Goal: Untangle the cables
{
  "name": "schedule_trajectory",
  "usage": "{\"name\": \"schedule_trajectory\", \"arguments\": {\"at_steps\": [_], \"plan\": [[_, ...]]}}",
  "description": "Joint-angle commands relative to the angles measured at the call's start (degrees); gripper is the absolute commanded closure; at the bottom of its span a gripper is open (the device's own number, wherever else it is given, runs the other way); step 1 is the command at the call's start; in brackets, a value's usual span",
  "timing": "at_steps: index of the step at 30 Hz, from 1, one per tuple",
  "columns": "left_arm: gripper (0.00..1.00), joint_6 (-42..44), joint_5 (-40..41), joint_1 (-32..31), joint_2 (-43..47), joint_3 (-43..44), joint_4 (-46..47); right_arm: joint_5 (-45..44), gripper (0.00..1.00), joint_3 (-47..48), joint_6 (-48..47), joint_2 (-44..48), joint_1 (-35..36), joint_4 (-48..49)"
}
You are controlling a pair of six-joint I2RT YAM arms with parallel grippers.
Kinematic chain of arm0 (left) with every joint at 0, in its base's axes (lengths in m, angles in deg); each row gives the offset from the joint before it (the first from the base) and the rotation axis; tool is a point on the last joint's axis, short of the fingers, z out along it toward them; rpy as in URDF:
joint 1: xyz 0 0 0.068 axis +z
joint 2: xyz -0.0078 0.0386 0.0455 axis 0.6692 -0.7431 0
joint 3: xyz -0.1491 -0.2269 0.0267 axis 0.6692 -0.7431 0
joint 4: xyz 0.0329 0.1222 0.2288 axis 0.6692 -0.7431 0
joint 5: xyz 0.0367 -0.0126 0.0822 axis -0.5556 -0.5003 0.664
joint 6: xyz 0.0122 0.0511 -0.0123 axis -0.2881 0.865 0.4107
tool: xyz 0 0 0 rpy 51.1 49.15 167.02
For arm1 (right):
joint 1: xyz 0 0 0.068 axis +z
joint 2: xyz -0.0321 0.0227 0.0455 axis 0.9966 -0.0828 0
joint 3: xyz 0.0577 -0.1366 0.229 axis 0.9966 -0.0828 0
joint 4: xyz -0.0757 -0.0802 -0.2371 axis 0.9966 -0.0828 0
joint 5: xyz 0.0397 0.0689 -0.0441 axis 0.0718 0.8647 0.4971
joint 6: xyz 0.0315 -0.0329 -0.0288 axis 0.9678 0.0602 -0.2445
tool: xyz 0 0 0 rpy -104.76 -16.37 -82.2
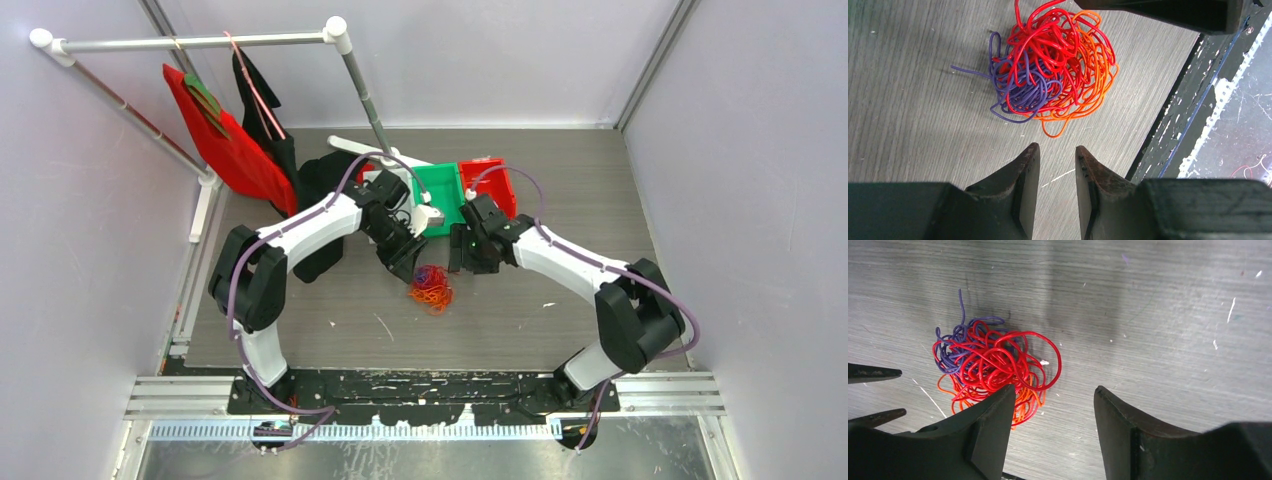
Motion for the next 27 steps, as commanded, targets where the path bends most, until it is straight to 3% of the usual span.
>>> {"name": "schedule_trajectory", "arguments": {"at_steps": [1,9,17,21,24,26,27], "plan": [[0.67,0.98,-0.39,-0.21,1.41,0.17,0.41,-0.03,0.34,4.69,-10.84,-1.25,-0.06,-1.40],[0.67,2.11,0.30,-0.24,2.52,0.60,-0.88,8.42,0.34,7.06,-22.24,-4.97,-0.10,-0.18],[0.68,4.05,1.22,0.07,4.33,0.53,-2.51,9.61,0.44,7.05,-22.44,-9.10,-0.09,1.50],[0.69,4.41,1.46,0.65,4.79,0.70,-3.41,10.71,0.57,7.26,-21.03,-10.89,-0.07,3.70],[0.70,4.95,1.62,1.26,5.34,0.51,-4.12,11.80,0.75,6.96,-20.17,-10.09,0.02,4.37],[0.70,5.21,1.92,1.48,5.71,0.44,-4.41,11.75,0.96,6.10,-19.11,-7.82,0.02,4.53],[0.71,5.28,2.17,1.49,5.94,0.33,-4.48,11.40,0.99,5.58,-18.25,-6.35,0.02,4.54]]}}
